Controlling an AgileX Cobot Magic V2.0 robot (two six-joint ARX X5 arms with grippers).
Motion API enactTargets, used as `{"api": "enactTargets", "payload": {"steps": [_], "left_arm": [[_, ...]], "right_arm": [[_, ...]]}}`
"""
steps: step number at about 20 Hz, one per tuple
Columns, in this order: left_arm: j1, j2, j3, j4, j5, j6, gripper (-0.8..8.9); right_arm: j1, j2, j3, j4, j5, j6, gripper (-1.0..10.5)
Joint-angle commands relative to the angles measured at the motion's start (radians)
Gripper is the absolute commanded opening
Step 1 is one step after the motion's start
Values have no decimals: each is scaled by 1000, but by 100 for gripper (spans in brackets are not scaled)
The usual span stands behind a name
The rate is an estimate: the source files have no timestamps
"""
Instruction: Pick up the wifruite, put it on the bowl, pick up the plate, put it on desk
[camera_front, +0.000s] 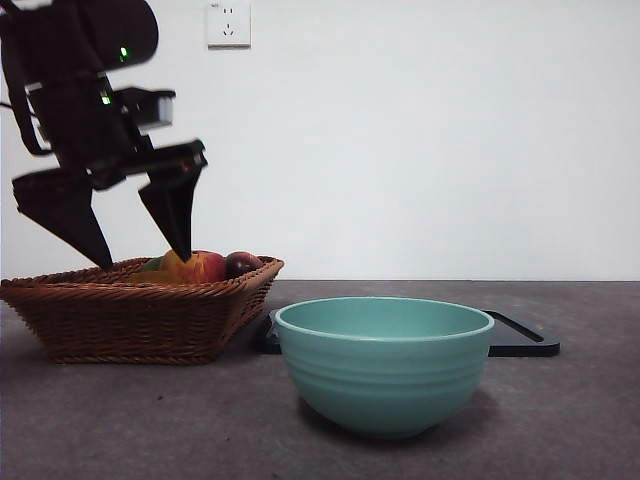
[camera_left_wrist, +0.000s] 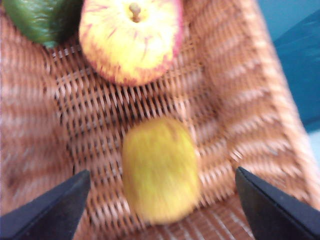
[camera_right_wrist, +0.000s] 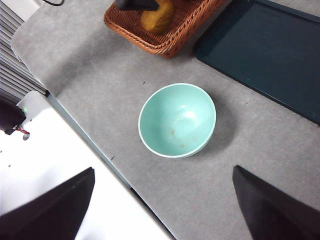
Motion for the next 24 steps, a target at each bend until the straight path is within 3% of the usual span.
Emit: {"api": "enactTargets", "payload": {"steps": [1,6,10,14,17,20,24], "left_arm": [[-5,56,20,39,-5,23,456],[-5,114,20,66,-6,23,427],[-5,114,20,61,-6,23,219],[-5,89,21,45,-1,21,209],[-27,-40,21,29,27,21,209],[-109,-209,21,-19,110,20,209],[-330,-282,21,-45,127,19,209]], "right_arm": [[5,8,18,10,0,-3,441],[5,8,18,22,0,-3,441],[5,8,18,31,0,-3,441],[5,8,18,32,0,-3,441],[5,8,18,33,0,-3,441],[5,8,18,46,0,-3,441],[5,8,18,47,0,-3,441]]}}
